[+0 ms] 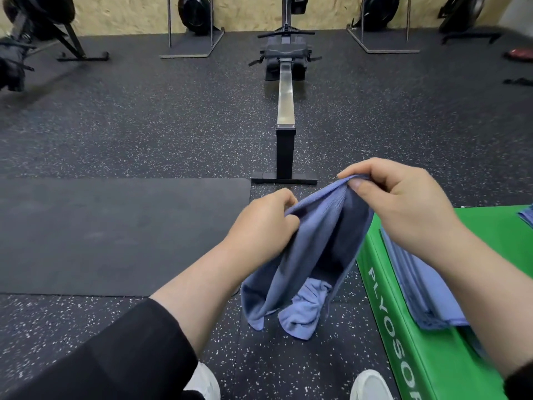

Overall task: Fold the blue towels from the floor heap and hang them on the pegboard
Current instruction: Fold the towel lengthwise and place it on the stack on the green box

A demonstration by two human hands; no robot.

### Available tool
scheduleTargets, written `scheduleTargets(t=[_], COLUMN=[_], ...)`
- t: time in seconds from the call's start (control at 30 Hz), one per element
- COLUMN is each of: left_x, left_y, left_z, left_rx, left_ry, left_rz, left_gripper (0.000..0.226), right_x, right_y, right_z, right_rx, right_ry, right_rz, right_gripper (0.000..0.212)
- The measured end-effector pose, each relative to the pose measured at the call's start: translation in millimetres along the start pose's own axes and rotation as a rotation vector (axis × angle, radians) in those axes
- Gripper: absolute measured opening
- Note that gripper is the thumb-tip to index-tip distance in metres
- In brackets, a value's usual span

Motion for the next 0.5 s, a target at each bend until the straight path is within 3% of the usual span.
scheduleTargets(t=[0.13,0.3,0.4,0.5], left_x=[0.1,-3.6,-6.2,-11.3], left_y=[-19.4,-56.3,-78.9,-91.4], left_z=[-30.7,-70.0,-86.4,-87.2], left_rx=[0.350,0.450,0.346,-0.181], left_ry=[0.157,0.276,0.309,0.317], left_rz=[-0.054,-0.186,-0.223,-0.251], left_gripper=[0.003,0.009,0.008,0.008], right_x=[0.3,0.5,1.4,2.7], right_y=[10.6,23.4,31.1,36.5], right_z=[-6.7,-11.4,-15.2,-14.7], right_rx=[0.018,0.052,0.109,0.153], right_ry=[0.040,0.085,0.128,0.127], right_rz=[0.034,0.069,0.104,0.129], right_gripper=[0.021,0.017,0.019,0.019])
Point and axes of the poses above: each hand's wrist, its own x-axis towards the middle knuckle, its own z-axis out of the palm, y = z × x, the point moved 9 cm from there along x, towards the middle knuckle, and after that the axes turned 14 degrees about -x, right-handed, at the moved point
